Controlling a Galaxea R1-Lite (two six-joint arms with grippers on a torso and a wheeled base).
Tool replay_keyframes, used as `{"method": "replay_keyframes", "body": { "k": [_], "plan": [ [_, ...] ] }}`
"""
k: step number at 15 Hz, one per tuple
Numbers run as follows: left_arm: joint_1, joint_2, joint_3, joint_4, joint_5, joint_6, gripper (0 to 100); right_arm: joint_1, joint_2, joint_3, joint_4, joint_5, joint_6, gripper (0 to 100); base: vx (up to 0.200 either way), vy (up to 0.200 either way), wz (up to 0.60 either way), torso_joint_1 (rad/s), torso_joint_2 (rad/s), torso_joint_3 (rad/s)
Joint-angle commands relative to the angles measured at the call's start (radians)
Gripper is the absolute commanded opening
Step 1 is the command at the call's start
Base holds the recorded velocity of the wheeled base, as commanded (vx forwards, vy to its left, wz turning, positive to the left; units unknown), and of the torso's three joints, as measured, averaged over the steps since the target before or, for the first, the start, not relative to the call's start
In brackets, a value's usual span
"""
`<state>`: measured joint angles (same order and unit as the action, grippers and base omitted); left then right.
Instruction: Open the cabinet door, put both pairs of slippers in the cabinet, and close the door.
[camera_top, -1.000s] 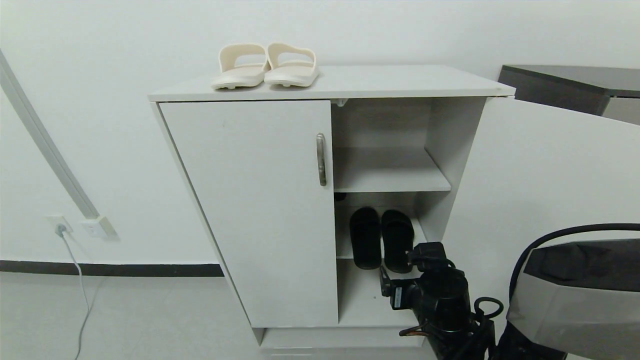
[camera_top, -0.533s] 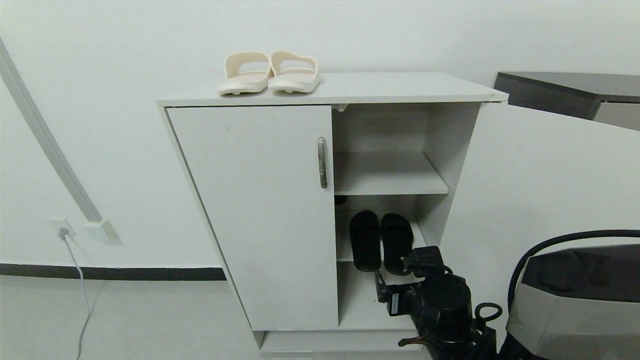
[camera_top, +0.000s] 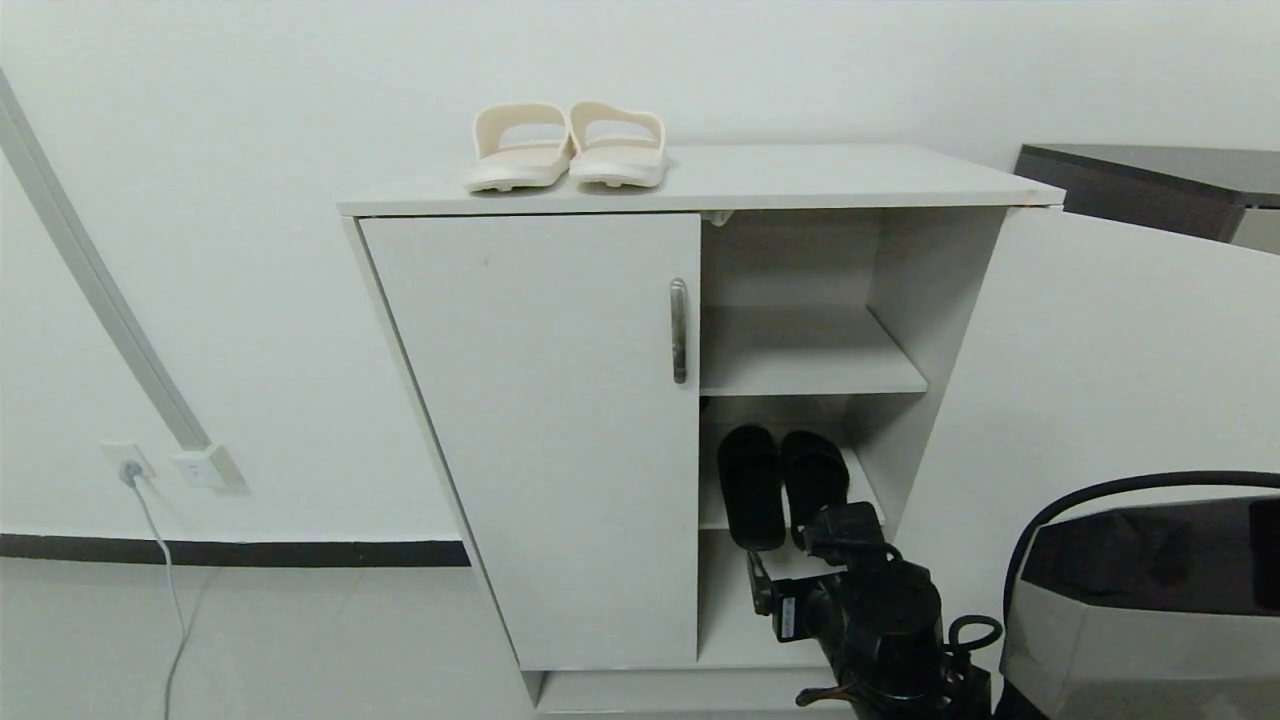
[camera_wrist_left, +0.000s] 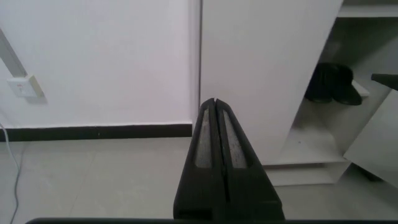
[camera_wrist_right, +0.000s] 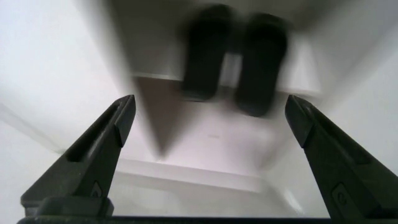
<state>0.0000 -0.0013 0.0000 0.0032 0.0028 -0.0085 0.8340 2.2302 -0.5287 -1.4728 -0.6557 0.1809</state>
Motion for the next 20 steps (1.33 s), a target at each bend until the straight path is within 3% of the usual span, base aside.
{"method": "replay_keyframes", "body": {
  "k": [1,9,20],
  "plan": [
    [0.0,0.001,0.0,0.0,0.0,-0.001,0,-0.004,0.006,0.003,0.0,-0.001,0.0,100,0.0,0.2,0.0,-0.002,0.01,0.007],
    [0.0,0.001,0.0,0.0,0.002,-0.001,0,-0.016,0.006,0.006,-0.008,-0.001,0.0,100,0.0,0.2,0.0,0.001,0.0,0.005],
    [0.0,0.001,0.0,0.0,0.002,0.001,0,-0.038,0.012,0.065,-0.098,0.062,-0.049,100,0.0,0.0,0.0,0.0,0.0,0.0]
  ]
}}
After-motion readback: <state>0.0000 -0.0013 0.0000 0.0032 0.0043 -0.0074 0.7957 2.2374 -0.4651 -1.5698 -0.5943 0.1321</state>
